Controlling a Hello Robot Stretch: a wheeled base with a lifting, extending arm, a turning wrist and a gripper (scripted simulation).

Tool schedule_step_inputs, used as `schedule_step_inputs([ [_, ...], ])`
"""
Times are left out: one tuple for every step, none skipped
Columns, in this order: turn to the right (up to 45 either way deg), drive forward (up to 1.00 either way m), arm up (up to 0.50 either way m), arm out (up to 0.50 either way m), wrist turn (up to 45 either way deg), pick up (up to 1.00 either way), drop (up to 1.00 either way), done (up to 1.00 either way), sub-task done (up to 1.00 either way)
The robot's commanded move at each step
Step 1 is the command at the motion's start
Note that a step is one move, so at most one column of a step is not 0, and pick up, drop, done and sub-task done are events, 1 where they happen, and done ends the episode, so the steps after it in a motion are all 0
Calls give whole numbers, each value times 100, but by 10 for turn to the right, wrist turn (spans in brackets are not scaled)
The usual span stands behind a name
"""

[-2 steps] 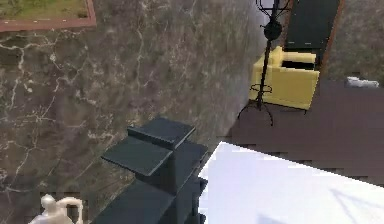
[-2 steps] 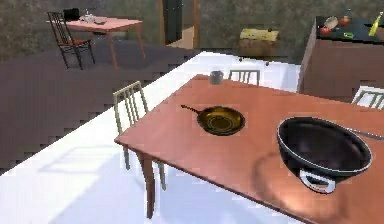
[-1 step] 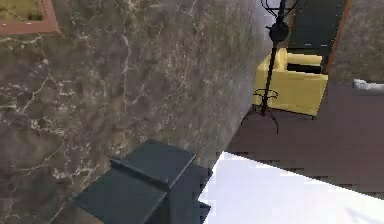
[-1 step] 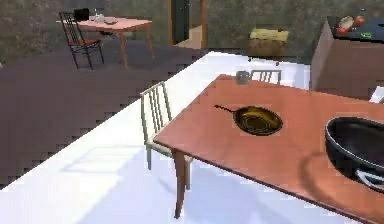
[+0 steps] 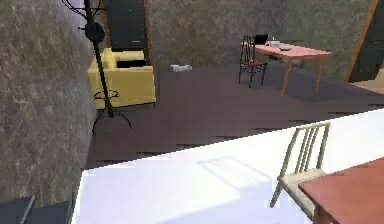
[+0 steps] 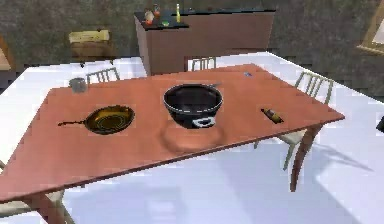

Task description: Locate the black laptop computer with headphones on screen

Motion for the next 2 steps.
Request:
schedule_step_inputs([
  [0,70,0,0,0,0,0,0,0],
  [180,0,0,0,0,0,0,0,0],
])
